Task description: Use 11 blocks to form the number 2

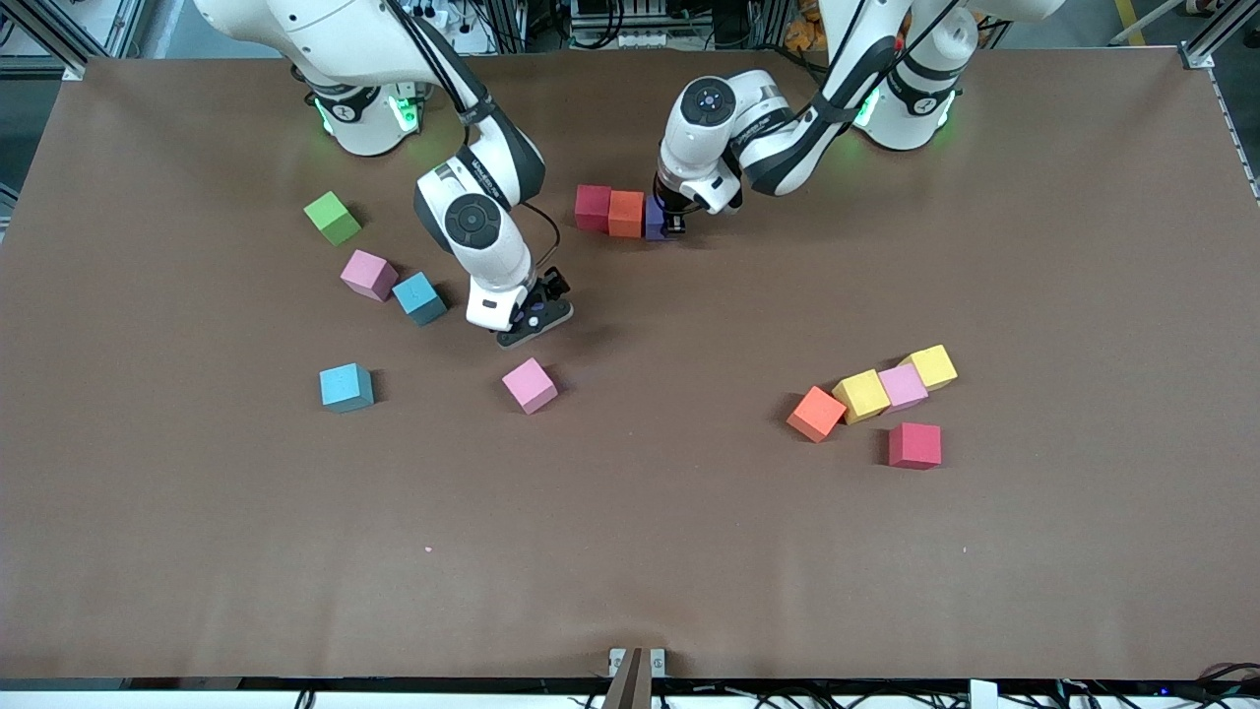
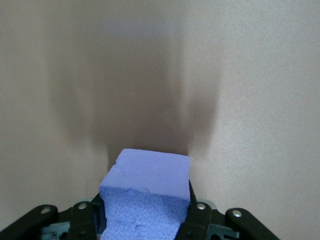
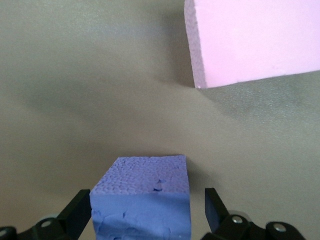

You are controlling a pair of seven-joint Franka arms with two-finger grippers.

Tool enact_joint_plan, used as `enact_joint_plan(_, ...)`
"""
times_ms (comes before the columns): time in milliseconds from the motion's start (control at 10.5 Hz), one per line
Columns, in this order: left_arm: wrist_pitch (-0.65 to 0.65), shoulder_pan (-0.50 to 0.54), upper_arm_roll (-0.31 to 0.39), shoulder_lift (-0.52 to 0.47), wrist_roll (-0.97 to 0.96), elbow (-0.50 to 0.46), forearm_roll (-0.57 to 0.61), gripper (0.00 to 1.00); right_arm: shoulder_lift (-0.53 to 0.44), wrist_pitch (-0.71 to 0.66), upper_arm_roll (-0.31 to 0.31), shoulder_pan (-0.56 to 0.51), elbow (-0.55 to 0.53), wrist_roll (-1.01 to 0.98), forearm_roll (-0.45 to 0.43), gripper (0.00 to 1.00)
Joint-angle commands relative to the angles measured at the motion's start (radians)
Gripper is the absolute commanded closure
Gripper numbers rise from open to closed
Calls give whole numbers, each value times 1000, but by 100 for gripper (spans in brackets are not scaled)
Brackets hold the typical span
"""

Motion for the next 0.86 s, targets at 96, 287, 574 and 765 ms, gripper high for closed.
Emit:
enact_joint_plan(96,15,-26,-1,-7,-107,-5,-6,74,-15,-1,2,13,-14,40,-19,49)
enact_joint_plan(287,16,-33,0,-7,-110,0,-6,74,-21,-4,2,21,-11,74,-21,75)
enact_joint_plan(574,15,-37,0,-4,-107,-1,-6,13,-60,-138,2,19,30,92,-22,74)
enact_joint_plan(765,13,-30,0,-8,-107,-1,-5,0,-95,-177,2,10,32,92,-22,73)
